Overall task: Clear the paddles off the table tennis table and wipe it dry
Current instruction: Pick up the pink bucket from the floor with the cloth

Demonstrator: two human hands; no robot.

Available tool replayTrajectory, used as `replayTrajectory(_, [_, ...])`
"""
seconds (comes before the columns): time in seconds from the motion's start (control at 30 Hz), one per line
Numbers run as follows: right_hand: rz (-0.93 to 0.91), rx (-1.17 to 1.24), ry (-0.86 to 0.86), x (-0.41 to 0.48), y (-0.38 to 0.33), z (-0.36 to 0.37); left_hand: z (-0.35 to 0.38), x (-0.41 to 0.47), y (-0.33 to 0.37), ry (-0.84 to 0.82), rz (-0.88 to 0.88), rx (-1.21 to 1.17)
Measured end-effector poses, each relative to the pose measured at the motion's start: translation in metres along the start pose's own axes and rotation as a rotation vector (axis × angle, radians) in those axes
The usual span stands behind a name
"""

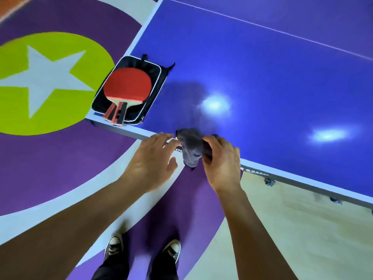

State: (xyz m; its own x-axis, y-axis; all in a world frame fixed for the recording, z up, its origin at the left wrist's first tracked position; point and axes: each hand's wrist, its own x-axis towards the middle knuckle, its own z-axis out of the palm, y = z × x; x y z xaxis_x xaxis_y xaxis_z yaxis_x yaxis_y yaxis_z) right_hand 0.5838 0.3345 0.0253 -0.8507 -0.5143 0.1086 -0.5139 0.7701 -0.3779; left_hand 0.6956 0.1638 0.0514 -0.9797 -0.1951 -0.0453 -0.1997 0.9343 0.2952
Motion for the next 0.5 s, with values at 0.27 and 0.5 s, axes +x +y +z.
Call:
replayTrajectory(0.27, [0.009, 0.184, 0.121, 0.002, -0.133, -0.043, -0.099, -0.062, -0.066, 0.266, -0.061, 0.000])
replayTrajectory(0.5, [0.033, 0.250, 0.149, 0.013, -0.269, -0.045, -0.180, -0.107, -0.165, 0.328, -0.103, -0.023])
